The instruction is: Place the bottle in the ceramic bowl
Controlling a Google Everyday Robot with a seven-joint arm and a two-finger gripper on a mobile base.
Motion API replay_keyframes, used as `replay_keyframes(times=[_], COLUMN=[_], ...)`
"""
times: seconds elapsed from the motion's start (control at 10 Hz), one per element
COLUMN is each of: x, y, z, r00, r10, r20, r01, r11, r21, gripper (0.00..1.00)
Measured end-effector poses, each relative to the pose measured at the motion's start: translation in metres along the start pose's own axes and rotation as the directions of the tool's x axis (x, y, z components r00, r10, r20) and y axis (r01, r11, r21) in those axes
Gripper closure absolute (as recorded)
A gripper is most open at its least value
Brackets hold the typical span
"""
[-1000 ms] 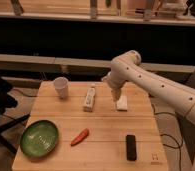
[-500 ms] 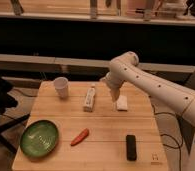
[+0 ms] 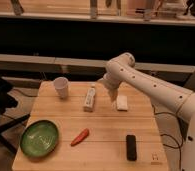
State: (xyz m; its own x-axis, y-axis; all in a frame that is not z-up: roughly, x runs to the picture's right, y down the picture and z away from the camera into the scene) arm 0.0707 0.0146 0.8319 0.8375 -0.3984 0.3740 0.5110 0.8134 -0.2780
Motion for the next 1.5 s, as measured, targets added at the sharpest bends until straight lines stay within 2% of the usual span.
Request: replay_keyframes(times=[0.8,1.5], x=[-0.010,-0.022], y=[-0.012,-0.025], z=[0.022,0.042], r00=[0.994,0.975], r10=[-0.105,-0.217], r20=[0.019,0.035], r01=[0.106,0.219], r11=[0.994,0.974], r21=[-0.025,-0.054], gripper=[0.20,0.20])
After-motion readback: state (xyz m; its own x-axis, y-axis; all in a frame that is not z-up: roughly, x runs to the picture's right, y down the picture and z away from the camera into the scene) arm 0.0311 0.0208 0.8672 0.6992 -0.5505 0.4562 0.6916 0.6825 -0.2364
